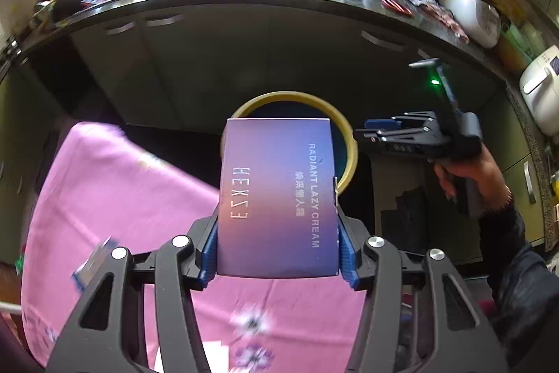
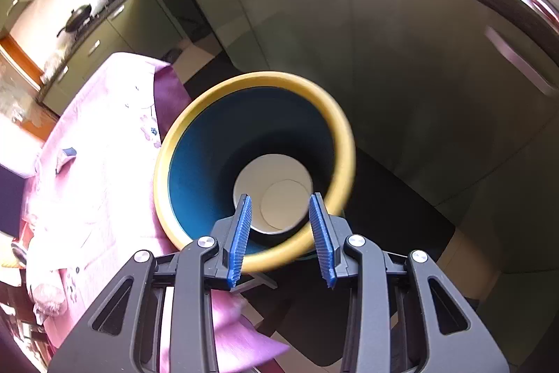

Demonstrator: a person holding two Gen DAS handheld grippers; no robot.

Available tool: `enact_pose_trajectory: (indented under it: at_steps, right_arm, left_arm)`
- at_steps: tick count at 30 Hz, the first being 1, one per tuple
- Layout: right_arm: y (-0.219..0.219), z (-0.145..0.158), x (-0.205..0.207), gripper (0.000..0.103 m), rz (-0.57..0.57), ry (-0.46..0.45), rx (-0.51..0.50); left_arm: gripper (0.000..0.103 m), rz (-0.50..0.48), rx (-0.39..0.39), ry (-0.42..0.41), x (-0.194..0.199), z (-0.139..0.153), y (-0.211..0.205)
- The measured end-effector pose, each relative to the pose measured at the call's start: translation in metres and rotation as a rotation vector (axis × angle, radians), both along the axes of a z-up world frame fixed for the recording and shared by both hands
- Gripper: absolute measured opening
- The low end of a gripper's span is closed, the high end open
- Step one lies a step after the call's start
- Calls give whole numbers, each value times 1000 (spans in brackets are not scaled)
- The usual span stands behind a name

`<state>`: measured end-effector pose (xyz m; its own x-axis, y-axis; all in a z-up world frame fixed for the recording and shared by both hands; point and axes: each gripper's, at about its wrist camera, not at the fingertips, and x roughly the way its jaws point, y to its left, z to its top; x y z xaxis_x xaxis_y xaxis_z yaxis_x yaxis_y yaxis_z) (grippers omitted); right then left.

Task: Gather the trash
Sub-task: 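Carry the cream box over the bin and open the left gripper, then grasp the clear plastic cup with the right gripper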

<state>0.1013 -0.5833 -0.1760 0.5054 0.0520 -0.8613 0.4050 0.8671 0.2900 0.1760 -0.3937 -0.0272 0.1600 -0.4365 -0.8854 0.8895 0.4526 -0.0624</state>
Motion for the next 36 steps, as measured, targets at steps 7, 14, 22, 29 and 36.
enact_pose_trajectory:
  at_steps: [7,14,22,29,36]
  right_arm:
    - [-31,-2,-58,35,-48,-31,59]
    - [-38,-2,-85,44,-67,-49,60]
    - [-27,0,-79,44,-24,-66,52]
    - [23,12,-51,44,120,-92,48]
    - [126,32,-4,46,452,-129,102]
  left_arm:
    - [53,-4,70,19,5,-67,-104]
    - [74,73,121,-30,20,-104,-130]
    - [76,128,-18,13,8,-42,-64]
    - [83,218,-199,-25,-28,33,46]
    - [88,399,-260,-179,-63,71,156]
